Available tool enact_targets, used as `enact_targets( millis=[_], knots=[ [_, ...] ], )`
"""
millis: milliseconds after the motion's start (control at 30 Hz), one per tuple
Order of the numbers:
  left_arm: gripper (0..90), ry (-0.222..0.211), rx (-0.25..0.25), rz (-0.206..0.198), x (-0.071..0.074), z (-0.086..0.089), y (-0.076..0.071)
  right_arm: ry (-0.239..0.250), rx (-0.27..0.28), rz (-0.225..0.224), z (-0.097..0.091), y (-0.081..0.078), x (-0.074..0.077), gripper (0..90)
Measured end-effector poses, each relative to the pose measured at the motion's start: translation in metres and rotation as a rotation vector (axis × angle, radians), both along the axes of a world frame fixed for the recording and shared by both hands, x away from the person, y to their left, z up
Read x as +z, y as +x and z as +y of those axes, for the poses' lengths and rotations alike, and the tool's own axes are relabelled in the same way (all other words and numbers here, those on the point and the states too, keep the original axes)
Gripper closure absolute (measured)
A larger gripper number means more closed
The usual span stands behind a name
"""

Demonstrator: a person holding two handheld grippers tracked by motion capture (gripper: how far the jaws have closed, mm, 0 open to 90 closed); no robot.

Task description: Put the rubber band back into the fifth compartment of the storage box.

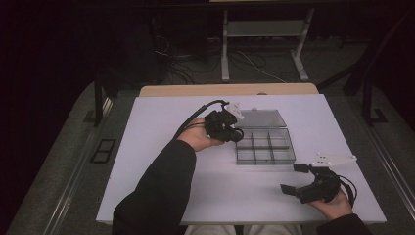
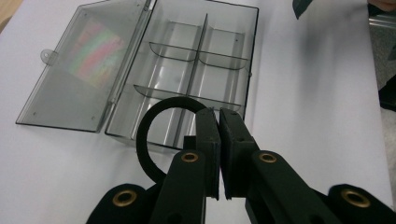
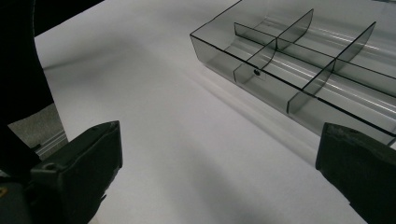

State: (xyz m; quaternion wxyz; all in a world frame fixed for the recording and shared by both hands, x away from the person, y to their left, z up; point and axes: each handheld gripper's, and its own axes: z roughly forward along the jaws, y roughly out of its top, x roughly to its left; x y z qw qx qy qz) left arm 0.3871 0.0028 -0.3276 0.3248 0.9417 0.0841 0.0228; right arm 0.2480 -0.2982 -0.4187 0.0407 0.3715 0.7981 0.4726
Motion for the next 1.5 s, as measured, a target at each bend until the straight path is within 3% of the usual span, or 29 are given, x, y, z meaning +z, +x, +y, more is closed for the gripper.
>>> enact_targets(
  millis=[333,667,967,1267,1300,1500],
  knots=[
    [86.6,0.001,0.012,-0.002,0.003,-0.014,0.013,-0.001,-0.001,0.0,0.0,0.0,0.0,0.0],
    [86.6,-0.046,0.042,0.004,0.002,-0.029,0.024,-0.001,0.002,-0.003,0.001,0.001,0.0,0.1],
    [86.5,-0.093,0.068,0.013,-0.009,-0.042,0.032,0.001,0.004,-0.002,0.001,0.001,0.0,0.1],
    [86.6,-0.124,0.072,-0.008,-0.019,-0.052,0.038,0.006,0.005,-0.004,0.001,0.001,0.0,0.1],
    [86.5,-0.13,0.083,0.007,-0.021,-0.053,0.037,0.004,0.006,-0.002,0.001,0.001,0.0,0.1],
    [86.5,-0.157,0.101,0.006,-0.03,-0.061,0.037,0.004,0.009,-0.003,0.001,0.001,-0.001,0.1]
  ],
)
